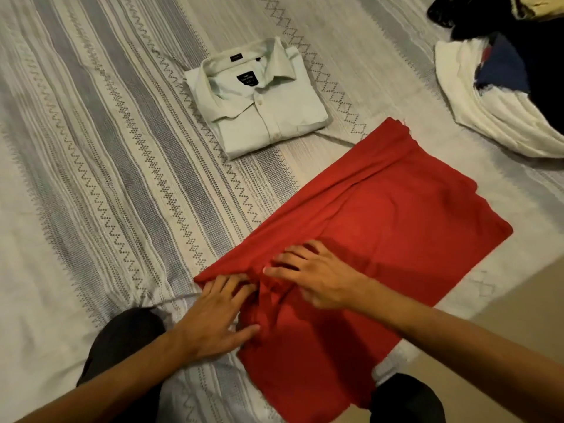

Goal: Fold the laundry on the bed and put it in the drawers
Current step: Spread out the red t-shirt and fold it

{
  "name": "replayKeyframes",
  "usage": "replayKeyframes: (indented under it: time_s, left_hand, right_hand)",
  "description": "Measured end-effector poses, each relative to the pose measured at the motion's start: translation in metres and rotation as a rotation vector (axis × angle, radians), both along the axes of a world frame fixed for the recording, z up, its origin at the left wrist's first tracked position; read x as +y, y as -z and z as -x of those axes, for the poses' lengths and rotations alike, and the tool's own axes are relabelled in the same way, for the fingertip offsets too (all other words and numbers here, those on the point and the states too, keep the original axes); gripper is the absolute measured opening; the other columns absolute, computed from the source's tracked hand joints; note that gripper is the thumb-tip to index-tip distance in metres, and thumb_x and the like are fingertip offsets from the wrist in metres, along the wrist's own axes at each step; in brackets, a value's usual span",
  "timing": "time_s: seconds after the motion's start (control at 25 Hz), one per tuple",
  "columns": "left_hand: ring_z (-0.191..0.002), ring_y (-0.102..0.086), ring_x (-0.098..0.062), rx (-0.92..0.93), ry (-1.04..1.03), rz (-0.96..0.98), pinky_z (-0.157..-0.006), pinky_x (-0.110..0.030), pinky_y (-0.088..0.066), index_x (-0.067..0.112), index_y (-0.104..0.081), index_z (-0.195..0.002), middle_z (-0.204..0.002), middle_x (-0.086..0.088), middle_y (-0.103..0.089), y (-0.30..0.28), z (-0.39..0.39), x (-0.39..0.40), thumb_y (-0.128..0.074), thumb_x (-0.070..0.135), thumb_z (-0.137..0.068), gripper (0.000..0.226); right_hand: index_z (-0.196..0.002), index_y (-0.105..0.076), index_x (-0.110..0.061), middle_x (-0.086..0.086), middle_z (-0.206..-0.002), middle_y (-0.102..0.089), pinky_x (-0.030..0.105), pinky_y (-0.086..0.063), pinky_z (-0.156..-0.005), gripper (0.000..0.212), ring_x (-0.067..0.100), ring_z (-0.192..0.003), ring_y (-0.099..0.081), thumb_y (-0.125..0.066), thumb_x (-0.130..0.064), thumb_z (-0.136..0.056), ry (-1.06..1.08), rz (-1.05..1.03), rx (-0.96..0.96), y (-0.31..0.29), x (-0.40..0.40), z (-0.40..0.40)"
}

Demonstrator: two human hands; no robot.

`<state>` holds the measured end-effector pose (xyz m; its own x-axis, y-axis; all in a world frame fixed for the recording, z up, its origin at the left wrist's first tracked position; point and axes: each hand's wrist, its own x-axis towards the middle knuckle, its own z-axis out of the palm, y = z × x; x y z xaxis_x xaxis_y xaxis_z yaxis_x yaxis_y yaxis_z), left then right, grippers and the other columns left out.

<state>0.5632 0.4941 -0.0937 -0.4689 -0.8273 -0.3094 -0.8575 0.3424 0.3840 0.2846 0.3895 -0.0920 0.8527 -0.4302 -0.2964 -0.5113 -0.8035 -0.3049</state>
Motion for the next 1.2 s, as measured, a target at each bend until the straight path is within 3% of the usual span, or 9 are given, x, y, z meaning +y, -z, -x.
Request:
replayKeyframes:
  time_s: [0.12,0.24,0.36,0.48,0.64,0.8,1.0,1.12,1.2]
  left_hand:
    - [-0.133,-0.044,-0.024,-0.043,-0.072,-0.004,-0.108,-0.047,-0.041,0.026,-0.052,-0.144,-0.15,-0.002,-0.045,-0.003,0.02,0.02,-0.046,0.087,-0.086,0.085]
    - [-0.121,-0.053,-0.027,-0.066,-0.033,0.122,-0.103,-0.043,-0.042,0.027,-0.061,-0.128,-0.139,-0.002,-0.055,-0.001,0.043,0.034,-0.059,0.066,-0.086,0.057]
    - [-0.101,-0.06,-0.022,-0.003,-0.026,0.242,-0.09,-0.039,-0.039,0.031,-0.064,-0.111,-0.117,0.004,-0.064,0.002,0.06,0.037,-0.059,0.045,-0.089,0.026]
    - [-0.106,-0.061,-0.021,0.104,0.079,0.262,-0.097,-0.039,-0.043,0.027,-0.062,-0.114,-0.117,0.005,-0.066,0.0,0.075,0.039,-0.06,0.04,-0.09,0.027]
    - [-0.128,-0.057,-0.021,0.182,0.116,0.096,-0.112,-0.037,-0.043,0.025,-0.058,-0.126,-0.133,0.002,-0.064,0.0,0.076,0.043,-0.054,0.032,-0.095,0.033]
    - [-0.131,-0.055,-0.015,0.399,-0.137,-0.107,-0.114,-0.025,-0.037,0.019,-0.055,-0.136,-0.139,0.001,-0.062,-0.01,0.061,0.042,-0.044,0.022,-0.1,0.038]
    - [-0.088,-0.069,-0.015,0.407,-0.361,-0.047,-0.075,-0.027,-0.053,0.038,-0.044,-0.133,-0.105,0.004,-0.074,-0.021,0.07,0.034,-0.037,0.036,-0.106,0.027]
    - [-0.046,-0.052,-0.012,0.516,-0.728,-0.133,-0.046,-0.03,-0.038,0.045,-0.042,-0.122,-0.055,0.001,-0.053,-0.02,0.068,0.023,-0.033,0.05,-0.107,0.018]
    - [-0.047,-0.055,-0.015,0.642,-0.92,-0.124,-0.045,-0.029,-0.04,0.041,-0.048,-0.119,-0.06,-0.005,-0.057,-0.025,0.064,0.01,-0.04,0.046,-0.107,0.015]
  right_hand:
    - [-0.116,-0.061,-0.03,-0.003,-0.112,-0.059,0.048,-0.042,-0.093,0.037,0.023,-0.107,-0.058,-0.069,-0.03,-0.08,0.068,0.121,-0.037,0.005,0.02,0.003]
    - [-0.11,-0.056,-0.029,-0.004,-0.103,-0.06,0.044,-0.047,-0.086,0.034,0.021,-0.099,-0.058,-0.069,-0.029,-0.078,0.124,0.117,0.01,0.004,0.028,0.032]
    - [-0.122,-0.05,-0.029,-0.003,-0.117,-0.061,0.042,-0.048,-0.083,0.048,0.023,-0.106,-0.061,-0.068,-0.026,-0.078,0.261,0.034,0.053,-0.002,0.032,0.052]
    - [-0.153,-0.033,-0.032,-0.006,-0.158,-0.041,0.038,-0.045,-0.09,0.081,0.018,-0.123,-0.048,-0.068,-0.028,-0.081,0.286,0.005,0.048,-0.01,0.031,0.046]
    - [-0.126,-0.06,-0.029,-0.004,-0.133,-0.061,0.041,-0.04,-0.087,0.04,0.022,-0.11,-0.059,-0.06,-0.028,-0.086,0.001,0.119,0.04,-0.001,0.032,0.034]
    - [-0.122,-0.061,-0.019,0.005,-0.137,-0.062,0.049,-0.039,-0.114,0.034,0.028,-0.133,-0.054,-0.059,-0.03,-0.09,-0.022,0.137,-0.04,-0.002,0.03,0.043]
    - [-0.134,-0.059,-0.012,0.006,-0.138,-0.064,0.045,-0.032,-0.123,0.052,0.023,-0.142,-0.049,-0.059,-0.029,-0.085,0.135,-0.081,-0.093,0.001,0.036,0.049]
    - [-0.112,-0.057,-0.022,-0.006,-0.102,-0.069,0.039,-0.039,-0.116,0.029,0.011,-0.106,-0.065,-0.062,-0.021,-0.084,0.399,-0.256,-0.255,-0.008,0.023,0.033]
    - [-0.104,-0.061,-0.026,-0.012,-0.089,-0.07,0.028,-0.048,-0.095,0.021,0.003,-0.083,-0.064,-0.069,-0.017,-0.087,0.614,-0.437,-0.346,-0.014,0.001,0.023]
